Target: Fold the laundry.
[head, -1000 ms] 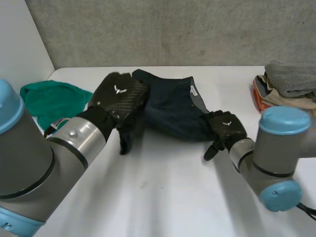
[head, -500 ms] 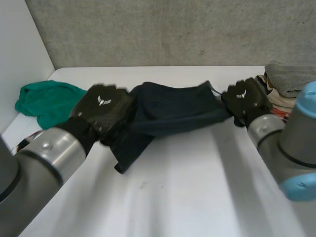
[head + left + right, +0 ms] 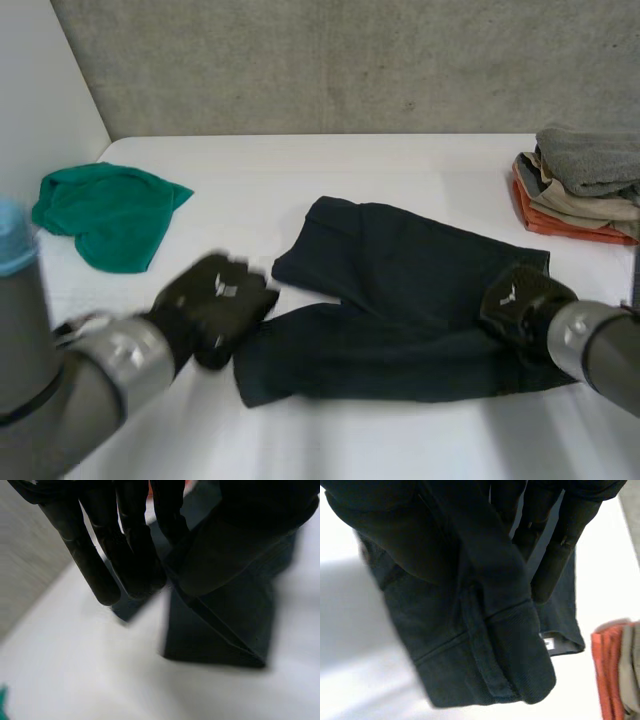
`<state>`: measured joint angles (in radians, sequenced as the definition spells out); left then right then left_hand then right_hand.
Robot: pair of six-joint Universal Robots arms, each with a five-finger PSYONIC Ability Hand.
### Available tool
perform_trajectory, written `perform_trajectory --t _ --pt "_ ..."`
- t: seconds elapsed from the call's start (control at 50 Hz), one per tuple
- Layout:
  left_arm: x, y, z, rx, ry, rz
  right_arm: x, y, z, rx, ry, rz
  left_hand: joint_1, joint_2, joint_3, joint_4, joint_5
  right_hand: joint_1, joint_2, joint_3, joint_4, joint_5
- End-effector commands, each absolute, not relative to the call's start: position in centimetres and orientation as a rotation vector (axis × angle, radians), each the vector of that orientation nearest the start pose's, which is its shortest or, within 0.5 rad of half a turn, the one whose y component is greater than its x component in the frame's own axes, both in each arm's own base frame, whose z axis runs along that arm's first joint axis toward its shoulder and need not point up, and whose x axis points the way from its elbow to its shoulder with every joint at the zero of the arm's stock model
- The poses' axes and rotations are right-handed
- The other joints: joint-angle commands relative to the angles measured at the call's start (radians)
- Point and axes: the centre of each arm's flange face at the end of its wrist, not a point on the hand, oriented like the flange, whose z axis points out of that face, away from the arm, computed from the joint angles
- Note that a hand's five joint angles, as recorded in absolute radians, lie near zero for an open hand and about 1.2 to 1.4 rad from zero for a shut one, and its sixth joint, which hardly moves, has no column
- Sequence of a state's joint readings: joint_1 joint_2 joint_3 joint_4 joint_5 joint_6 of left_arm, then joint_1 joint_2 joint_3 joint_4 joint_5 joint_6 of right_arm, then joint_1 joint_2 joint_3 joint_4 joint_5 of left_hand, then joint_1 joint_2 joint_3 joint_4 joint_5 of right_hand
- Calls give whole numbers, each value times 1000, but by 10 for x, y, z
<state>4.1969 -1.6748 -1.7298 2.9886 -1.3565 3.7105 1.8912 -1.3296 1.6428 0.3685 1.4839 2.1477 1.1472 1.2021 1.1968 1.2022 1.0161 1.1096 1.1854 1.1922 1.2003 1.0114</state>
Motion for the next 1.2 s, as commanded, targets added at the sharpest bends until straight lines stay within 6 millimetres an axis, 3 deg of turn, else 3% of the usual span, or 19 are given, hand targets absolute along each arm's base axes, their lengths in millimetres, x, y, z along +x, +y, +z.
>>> perform_trajectory --t 0.02,0.14,0.26,0.3,0.32,0.34,0.36,0.38,0.4,0.5,0.6,0.68,0.74,0.76,0.84,0.92,1.12,1.16,1.2 --pt "-322 -257 237 1432 1931 -2222 228 -266 192 -1709 2456 -1622 249 194 199 194 206 287 211 204 196 210" --pt "-361 -308 222 1395 1816 -2348 231 -308 182 -1621 2501 -1885 249 194 199 194 206 287 211 204 196 210" --pt "-399 -353 187 1369 1719 -2441 244 -353 167 -1542 2432 -2159 249 194 199 194 206 287 211 204 196 210" --pt "-405 -360 183 1351 1682 -2475 247 -362 160 -1535 2414 -2192 249 194 199 194 206 -56 -132 -139 -147 -133" --pt "-414 -363 177 1345 1650 -2508 250 -373 155 -1505 2392 -2252 244 189 194 189 200 -704 -780 -787 -795 -780" --pt "-419 -364 172 1344 1629 -2530 251 -377 154 -1489 2374 -2293 -524 -579 -573 -579 -567 -935 -1011 -1018 -1026 -1011" --pt "-420 -364 173 1341 1622 -2540 253 -386 152 -1449 2350 -2366 -845 -900 -895 -900 -889 -935 -1011 -1018 -1026 -1011" --pt "-424 -362 172 1342 1612 -2555 253 -387 153 -1437 2346 -2383 -973 -1028 -1022 -1028 -1016 -935 -1011 -1018 -1026 -1011" --pt "-426 -362 177 1321 1593 -2589 254 -390 157 -1386 2327 -2440 -877 -932 -926 -932 -920 -935 -1011 -1018 -1026 -1011" --pt "-429 -354 181 1258 1655 -2638 247 -383 178 -1283 2299 -2521 -973 -1028 -1022 -1028 -1016 -935 -1011 -1018 -1026 -1011" --pt "-409 -339 214 1155 1755 -2645 239 -359 207 -1156 2275 -2511 -973 -1028 -1022 -1028 -1016 -935 -1011 -1018 -1026 -1011" --pt "-395 -323 219 1148 1856 -2607 232 -331 213 -1126 2315 -2321 -973 -1028 -1022 -1028 -1016 -935 -1011 -1018 -1026 -1011" --pt "-382 -309 225 1135 1925 -2579 213 -316 215 -1060 2409 -2133 -973 -1028 -1022 -1028 -1016 -935 -1011 -1018 -1026 -1011" --pt "-379 -306 226 1131 1944 -2574 197 -312 213 -998 2489 -2025 -973 -1028 -1022 -1028 -1016 -887 -963 -970 -978 -964" --pt "-365 -289 223 1129 2050 -2536 170 -297 199 -878 2614 -1752 -973 -1028 -1022 -1028 -1016 -817 -892 -899 -907 -893" --pt "-355 -277 217 1133 2123 -2494 161 -288 179 -833 2614 -1623 -973 -1028 -1022 -1028 -1016 -784 -860 -867 -875 -860" --pt "-352 -276 205 1137 2166 -2451 159 -296 147 -806 2565 -1688 -973 -1028 -1022 -1028 -1016 -728 -804 -811 -819 -805" --pt "-352 -276 204 1140 2168 -2447 159 -301 134 -814 2580 -1678 -973 -1028 -1022 -1028 -1016 -457 -532 -539 -547 -533" --pt "-352 -276 204 1139 2170 -2447 156 -305 130 -810 2589 -1695 -973 -1028 -1022 -1028 -1016 219 143 136 128 143"
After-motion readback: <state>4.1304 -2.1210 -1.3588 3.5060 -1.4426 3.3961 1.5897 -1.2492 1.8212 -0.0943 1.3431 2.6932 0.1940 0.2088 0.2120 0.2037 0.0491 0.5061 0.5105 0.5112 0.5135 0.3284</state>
